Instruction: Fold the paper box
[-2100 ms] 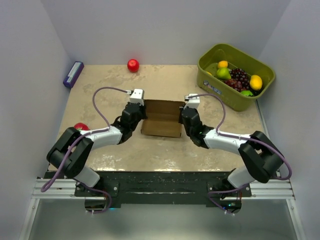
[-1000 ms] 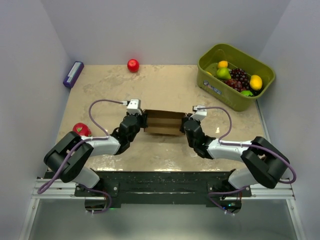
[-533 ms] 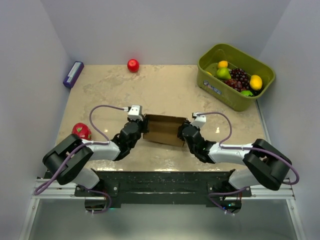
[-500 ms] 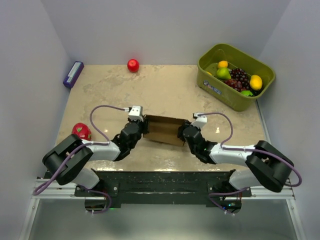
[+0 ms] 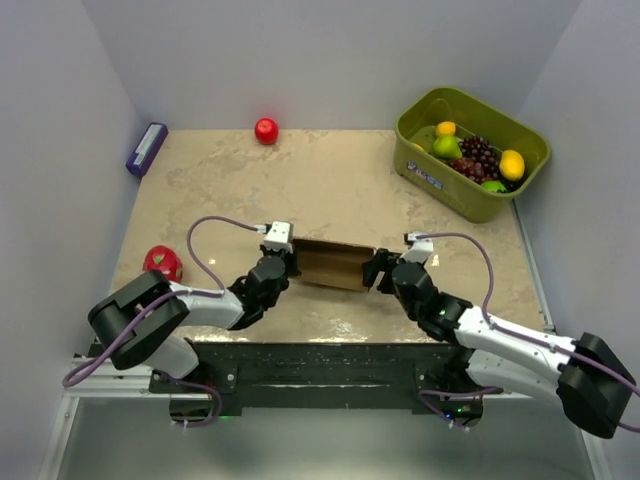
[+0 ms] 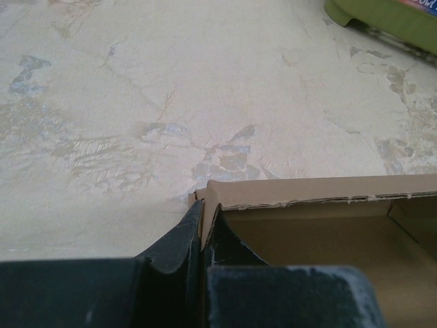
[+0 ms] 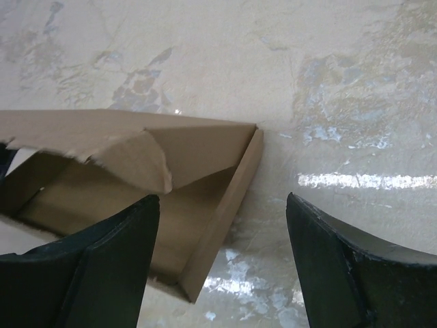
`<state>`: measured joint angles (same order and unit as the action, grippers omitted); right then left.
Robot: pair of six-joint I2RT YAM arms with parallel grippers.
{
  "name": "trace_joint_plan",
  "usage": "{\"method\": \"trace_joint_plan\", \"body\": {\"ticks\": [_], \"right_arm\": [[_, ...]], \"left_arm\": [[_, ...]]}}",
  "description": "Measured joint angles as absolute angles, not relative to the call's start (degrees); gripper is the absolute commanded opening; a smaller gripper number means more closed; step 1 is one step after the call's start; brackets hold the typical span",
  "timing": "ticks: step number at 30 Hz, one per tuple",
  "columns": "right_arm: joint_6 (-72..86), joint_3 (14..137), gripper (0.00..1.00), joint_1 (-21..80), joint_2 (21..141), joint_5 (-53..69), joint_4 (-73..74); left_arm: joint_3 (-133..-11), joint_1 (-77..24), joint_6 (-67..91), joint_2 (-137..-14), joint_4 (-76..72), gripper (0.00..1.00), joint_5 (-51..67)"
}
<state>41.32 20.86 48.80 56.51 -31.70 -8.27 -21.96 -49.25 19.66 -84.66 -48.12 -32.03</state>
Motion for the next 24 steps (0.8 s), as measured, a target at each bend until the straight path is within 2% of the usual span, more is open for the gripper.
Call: {"method": "trace_joint_plan", "body": {"ticks": [7,9,13,14,15,24], "right_arm": [[38.4,19.9,0.78,48.8,42.1,-22.5,-0.5],[37.8,20.4,0.79,48.9,38.7,-20.8,3.4],[37.4,23.2,0.79,48.8,34.0,-18.9,11.1],[37.4,24.4,0.79,48.8,33.3,-18.6,12.8],[37.4,25.8,0.80,48.8,32.8,-18.5,14.4],[37.9,35.3,0.80,48.8,37.8,-16.9,18.1]], "left_arm": [[-21.9,-50.5,19.3,-85.3,-48.8,0.00,-34.6],[-21.6,-51.1,19.0,-85.3,-48.9,0.04,-35.2],[-19.6,-53.1,17.9,-84.3,-48.7,0.21,-36.2],[-18.7,-53.7,17.6,-84.2,-47.4,0.28,-35.7],[-17.6,-54.4,17.3,-84.2,-45.8,0.30,-35.2],[-13.7,-56.0,16.7,-77.5,-39.0,0.68,-31.8]]}}
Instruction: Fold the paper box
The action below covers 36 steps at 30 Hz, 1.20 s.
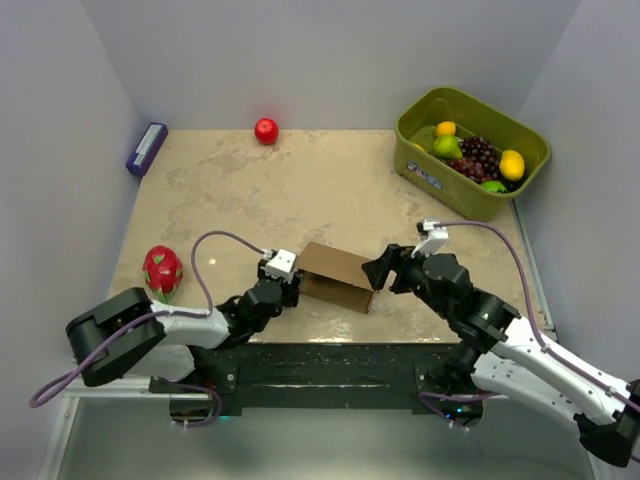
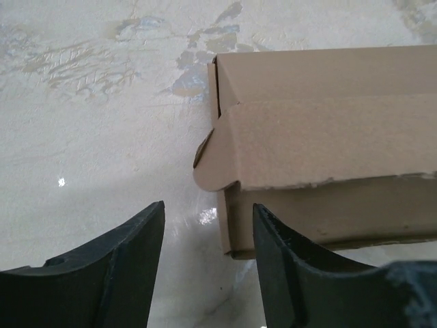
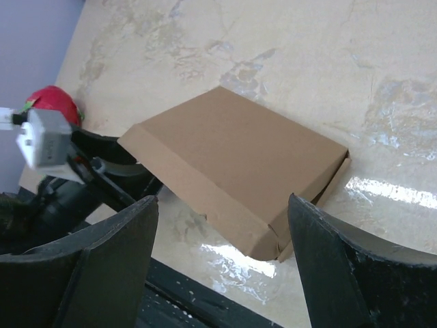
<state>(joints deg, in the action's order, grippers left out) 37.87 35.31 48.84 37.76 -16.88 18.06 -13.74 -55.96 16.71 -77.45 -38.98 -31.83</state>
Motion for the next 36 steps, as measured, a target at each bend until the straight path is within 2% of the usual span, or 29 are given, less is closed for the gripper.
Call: {"method": "trace_joint_plan", "body": {"ticks": [2,5,14,20,23,27,30,31,36], "right_arm": [[37.9,35.4,0.80,48.8,39.4,-16.7,17.8],[38.0,35.4,0.80,48.8,42.4,-15.9,16.7],[38.2,38.7,0.79,48.8,50.5,-15.5,13.4],[37.3,41.8,0.79,48.8,53.8,-15.5,11.6],[36.1,42.1,0.78,48.8,54.5,-15.4,10.9],[34.7,42.4,0.75,48.8,55.2,-15.2,10.9],[34.3,43.7,0.67,48.8,56.6,-14.8,11.5],[34.1,44.3,0.63,48.8,57.4,-14.3,11.6],[33.8,45.4,0.56,48.8,61.6,-11.9,11.8]], "left_arm": [[-12.8,-56.0,16.8,-73.8,-37.5,0.74,-31.1],[-11.9,-56.0,16.9,-67.9,-34.8,0.77,-29.9],[-10.5,-56.0,20.1,-45.5,-20.6,0.77,-28.6],[-13.3,-56.0,22.0,-34.9,-8.4,0.84,-28.2],[-19.1,-55.5,22.1,-36.4,-4.5,0.84,-25.6],[-28.7,-51.0,22.2,-44.5,-2.8,0.82,-16.6],[-32.3,-44.1,22.2,-49.2,-2.9,0.78,-10.3],[-33.3,-42.4,22.1,-50.5,-2.8,0.74,-8.0],[-38.6,-37.3,22.0,-59.7,-2.5,0.66,2.0]]}}
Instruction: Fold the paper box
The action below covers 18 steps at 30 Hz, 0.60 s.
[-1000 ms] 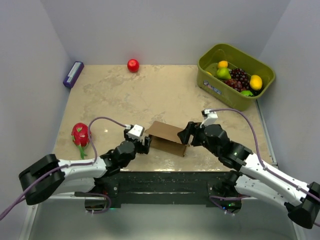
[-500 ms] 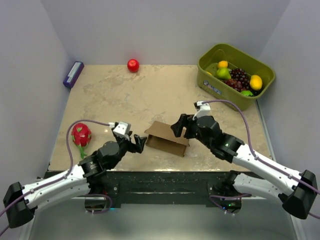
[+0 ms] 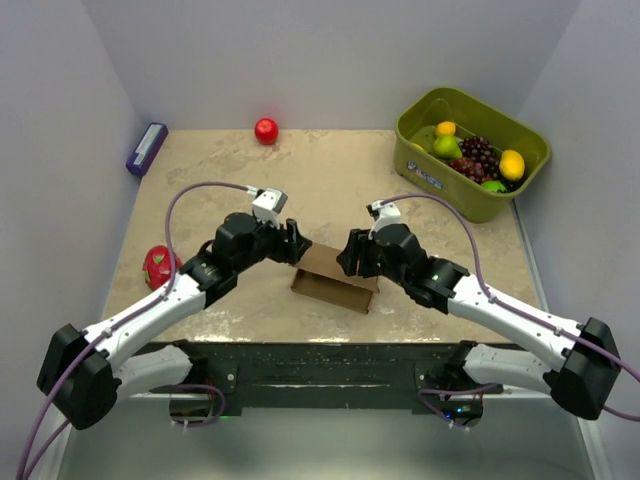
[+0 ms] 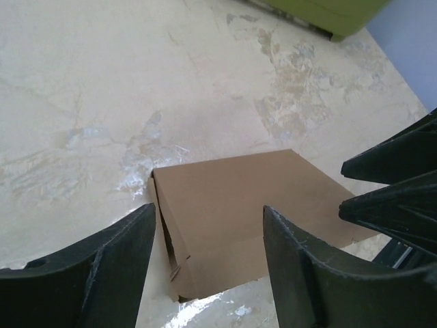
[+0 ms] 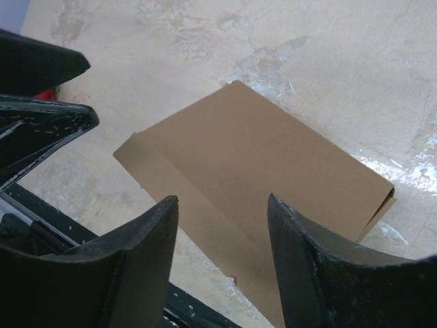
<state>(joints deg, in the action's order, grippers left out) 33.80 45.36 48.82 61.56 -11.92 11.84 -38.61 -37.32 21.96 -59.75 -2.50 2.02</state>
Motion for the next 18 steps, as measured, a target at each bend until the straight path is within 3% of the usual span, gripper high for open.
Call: {"method": "trace_joint_plan", "body": {"ticks": [9,18], "right_arm": [[34.0,45.1,0.47,48.8,65.0,-9.0,12.9],[34.9,43.1,0.46,48.8,66.8,-7.7,12.9]], "left_arm": [[-40.6,-36.8,20.4,-68.2,-0.9,0.52,9.6],[-37.6,-36.8,21.2,-69.0,-4.6,0.46,13.5]]}}
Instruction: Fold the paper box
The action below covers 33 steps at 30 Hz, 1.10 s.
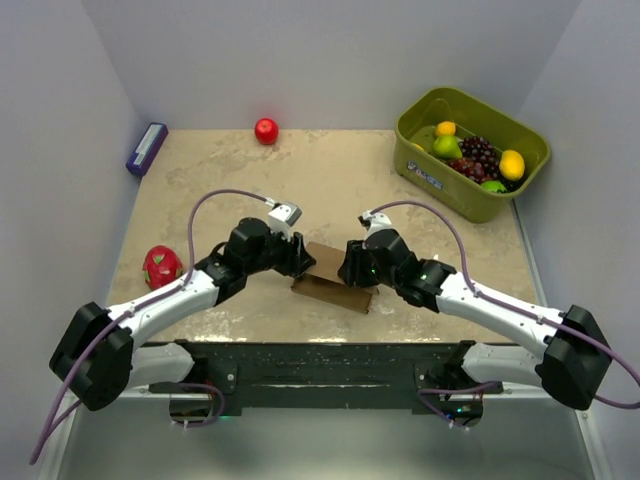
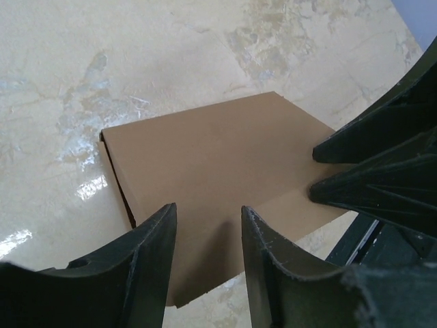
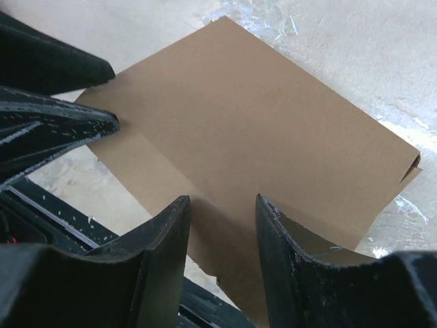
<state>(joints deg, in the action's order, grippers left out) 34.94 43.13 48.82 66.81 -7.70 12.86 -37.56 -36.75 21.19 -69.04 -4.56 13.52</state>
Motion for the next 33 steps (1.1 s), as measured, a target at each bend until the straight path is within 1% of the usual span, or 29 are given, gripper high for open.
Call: {"method": "trace_joint_plan", "body": {"ticks": [9,19,33], "right_arm": [[36.1,40.6,0.45,48.8,67.6,-7.2,12.6],[38.1,37.2,0.44,48.8,70.5,-4.9,9.3],[39.1,36.1,0.44,48.8,72.9,-3.4,6.2]], "left_arm": [[-30.2,-36.8,24.2,-69.5,-8.7,0.45,15.4],[-26.0,-36.8,26.6,-69.6,-12.7,0.45,16.2],[-21.9,-36.8,28.6,-70.1,-16.5,0.43,16.7]]}}
